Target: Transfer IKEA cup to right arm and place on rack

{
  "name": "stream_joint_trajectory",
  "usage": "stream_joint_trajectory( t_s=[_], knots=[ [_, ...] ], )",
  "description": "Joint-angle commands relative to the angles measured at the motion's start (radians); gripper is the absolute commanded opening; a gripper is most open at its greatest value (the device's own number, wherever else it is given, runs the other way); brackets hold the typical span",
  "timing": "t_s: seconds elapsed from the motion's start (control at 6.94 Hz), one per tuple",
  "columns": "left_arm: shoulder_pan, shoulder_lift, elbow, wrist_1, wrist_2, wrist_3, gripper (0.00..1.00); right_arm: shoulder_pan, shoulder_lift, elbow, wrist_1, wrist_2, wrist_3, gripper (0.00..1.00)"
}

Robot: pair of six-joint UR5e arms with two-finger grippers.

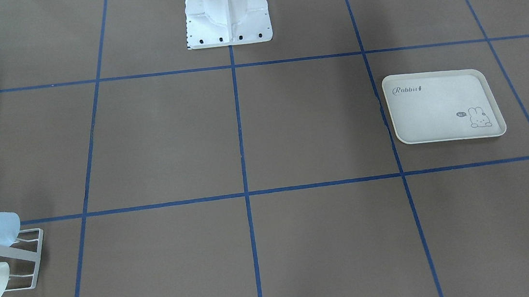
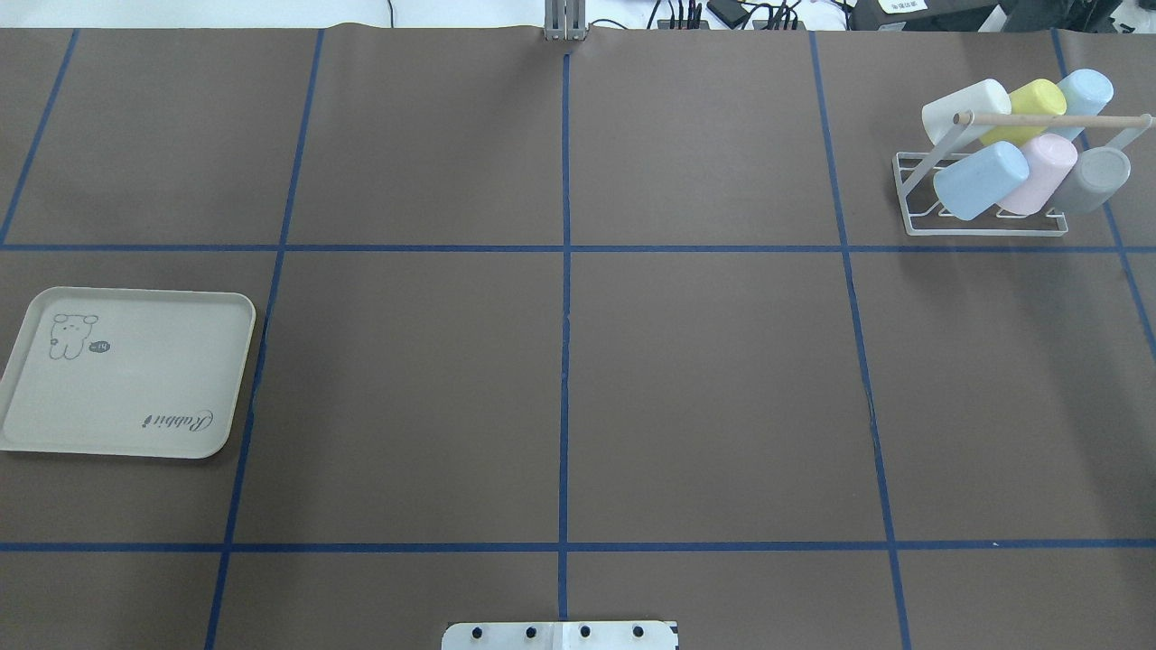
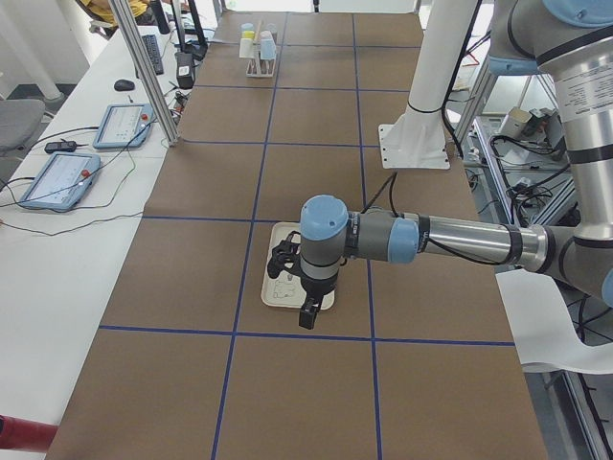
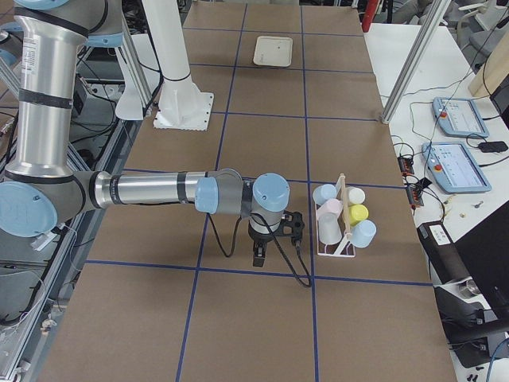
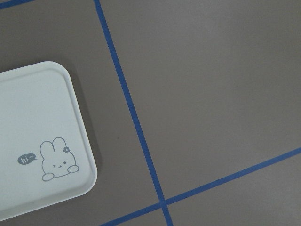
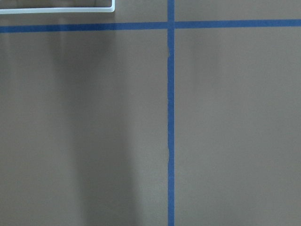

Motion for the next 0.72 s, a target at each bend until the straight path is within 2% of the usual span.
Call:
stream_joint_trajectory(
  t_s=[0.0,0.58],
  knots=[
    [-0.001,-0.001,0.005,0.0,0.003,0.0,1.0,-0.003,0.002,0.004,0.002,0.0,0.0,1.0],
    [-0.001,-0.001,0.005,0.0,0.003,-0.001,1.0,-0.02,0.046,0.005,0.0,0.0,0.0,1.0]
  ],
)
